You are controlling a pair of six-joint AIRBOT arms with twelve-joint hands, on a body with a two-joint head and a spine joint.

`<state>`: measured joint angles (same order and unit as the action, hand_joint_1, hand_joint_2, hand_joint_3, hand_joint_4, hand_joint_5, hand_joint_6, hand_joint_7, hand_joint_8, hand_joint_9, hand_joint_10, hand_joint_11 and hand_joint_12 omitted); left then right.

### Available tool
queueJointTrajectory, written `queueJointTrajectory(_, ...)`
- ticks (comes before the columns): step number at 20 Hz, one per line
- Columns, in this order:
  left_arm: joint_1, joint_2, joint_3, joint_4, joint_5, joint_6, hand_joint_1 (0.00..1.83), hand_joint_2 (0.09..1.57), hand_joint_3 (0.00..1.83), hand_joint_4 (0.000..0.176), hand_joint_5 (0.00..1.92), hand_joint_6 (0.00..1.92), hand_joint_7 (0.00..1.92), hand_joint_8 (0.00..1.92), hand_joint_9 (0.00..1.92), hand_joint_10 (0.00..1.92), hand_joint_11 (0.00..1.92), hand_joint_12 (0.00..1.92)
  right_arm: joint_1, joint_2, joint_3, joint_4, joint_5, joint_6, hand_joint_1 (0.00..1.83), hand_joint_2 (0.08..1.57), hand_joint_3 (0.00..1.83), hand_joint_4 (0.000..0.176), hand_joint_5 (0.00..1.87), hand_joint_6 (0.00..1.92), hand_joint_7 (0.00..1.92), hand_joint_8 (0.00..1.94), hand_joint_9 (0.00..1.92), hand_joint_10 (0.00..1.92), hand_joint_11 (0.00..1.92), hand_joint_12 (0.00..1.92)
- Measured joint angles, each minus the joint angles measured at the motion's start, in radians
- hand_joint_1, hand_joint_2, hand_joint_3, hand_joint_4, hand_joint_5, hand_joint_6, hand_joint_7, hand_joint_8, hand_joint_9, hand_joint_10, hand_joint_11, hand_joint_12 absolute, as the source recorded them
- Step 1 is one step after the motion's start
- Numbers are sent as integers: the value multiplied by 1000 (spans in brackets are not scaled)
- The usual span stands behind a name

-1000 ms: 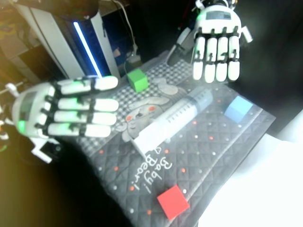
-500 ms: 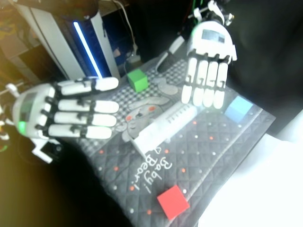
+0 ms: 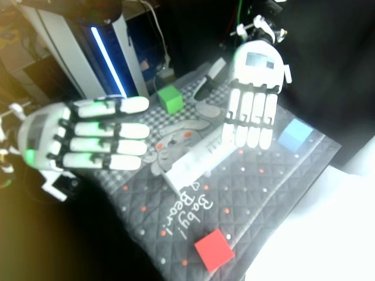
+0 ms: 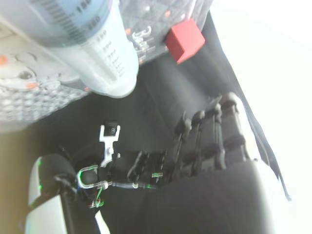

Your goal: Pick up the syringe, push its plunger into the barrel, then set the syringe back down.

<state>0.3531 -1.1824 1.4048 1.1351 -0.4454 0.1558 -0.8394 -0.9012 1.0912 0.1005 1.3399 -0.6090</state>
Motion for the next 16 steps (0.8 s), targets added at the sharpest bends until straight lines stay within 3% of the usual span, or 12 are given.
queueJointTrajectory(1, 4, -9, 8, 1, 3, 0, 404, 693, 0, 23, 0, 0, 0, 0, 0, 0, 11, 10, 0, 0, 0, -1, 1, 0, 634, 579, 2, 90, 53, 0, 139, 0, 184, 2, 137, 57)
queueJointTrajectory(3, 13, -17, 18, 11, 2, -1, 427, 692, 0, 28, 0, 0, 0, 0, 0, 0, 16, 13, 0, -1, 1, 0, 0, 0, 656, 583, 3, 86, 55, 2, 141, 3, 184, 2, 143, 56)
queueJointTrajectory(4, 16, -23, 21, 34, 10, -127, 443, 709, 2, 5, 0, 0, 0, 0, 0, 0, 12, 12, 0, -1, 5, -1, 0, 0, 638, 606, 13, 78, 55, 2, 146, 4, 186, 3, 144, 56)
queueJointTrajectory(5, 23, -24, 22, 36, 8, -146, 390, 712, 3, 0, 0, 0, 0, 0, 0, 0, 2, 2, 0, -1, 6, 2, 0, -1, 624, 627, 21, 74, 64, 5, 157, 9, 192, 5, 141, 54)
queueJointTrajectory(8, 25, -25, 22, 58, 10, -145, 311, 685, 0, 0, 0, 0, 0, 0, 0, 0, 0, 0, 0, -2, 6, 0, 0, -1, 602, 640, 18, 71, 58, 1, 151, 3, 176, 0, 142, 50)
queueJointTrajectory(9, 25, -25, 22, 53, 9, -145, 329, 670, 0, 0, 0, 0, 0, 0, 0, 0, 10, 4, 0, -2, 6, 0, 1, -1, 631, 633, 10, 82, 64, 3, 157, 5, 176, 0, 145, 49)
queueJointTrajectory(13, 26, -31, 24, 70, 11, -145, 356, 649, 0, 0, 0, 0, 0, 0, 0, 0, 40, 19, 0, -2, 6, 0, 1, -1, 654, 644, 9, 76, 85, 8, 173, 7, 169, 0, 151, 46)
queueJointTrajectory(16, 55, -37, 24, 76, 12, -145, 387, 648, 0, 11, 0, 0, 0, 0, 0, 0, 64, 33, 0, -3, 6, 0, 0, -1, 636, 660, 11, 81, 84, 4, 170, 2, 167, 0, 151, 40)
